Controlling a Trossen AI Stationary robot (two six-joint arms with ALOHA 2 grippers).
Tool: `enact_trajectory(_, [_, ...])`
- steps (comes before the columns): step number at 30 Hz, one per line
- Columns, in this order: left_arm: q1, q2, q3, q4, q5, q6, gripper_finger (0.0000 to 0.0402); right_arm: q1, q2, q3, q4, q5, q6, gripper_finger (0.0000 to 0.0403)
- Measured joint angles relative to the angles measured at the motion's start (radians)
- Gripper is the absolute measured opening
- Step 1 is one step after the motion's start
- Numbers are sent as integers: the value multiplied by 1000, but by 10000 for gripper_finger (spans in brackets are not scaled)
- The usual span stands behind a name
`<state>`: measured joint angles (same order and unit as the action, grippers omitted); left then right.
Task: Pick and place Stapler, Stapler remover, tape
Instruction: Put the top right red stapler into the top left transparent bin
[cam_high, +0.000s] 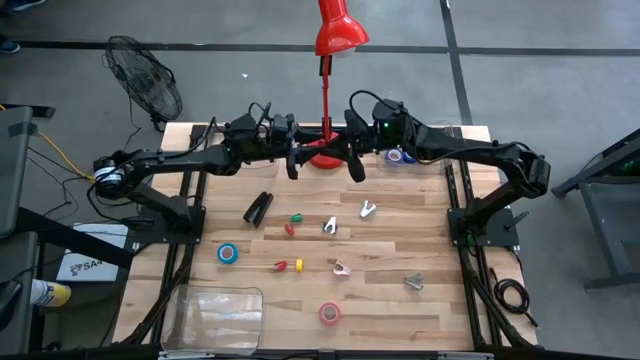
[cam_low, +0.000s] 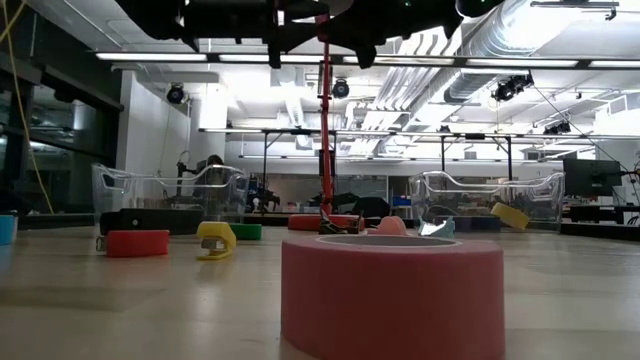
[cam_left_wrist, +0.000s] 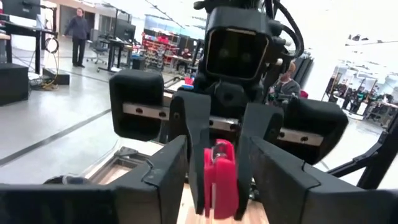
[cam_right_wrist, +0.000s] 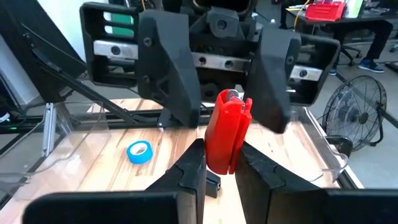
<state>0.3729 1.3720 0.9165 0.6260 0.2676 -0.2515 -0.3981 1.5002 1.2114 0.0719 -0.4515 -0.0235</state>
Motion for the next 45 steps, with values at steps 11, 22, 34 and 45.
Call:
enact_trajectory(11, [0,0,0,-2,33,-15,117,0,0,0,0,7,0,57])
enact_trajectory(22, [0,0,0,-30,53,-23,54,0,0,0,-1,3,-3,57])
enact_trajectory(34, [0,0,0,-40,52,-16,53,0,0,0,-16,6,24,76])
enact_trajectory(45, [-1,0,0,-52,54,-14,53,-2,0,1,-100,26,27,145])
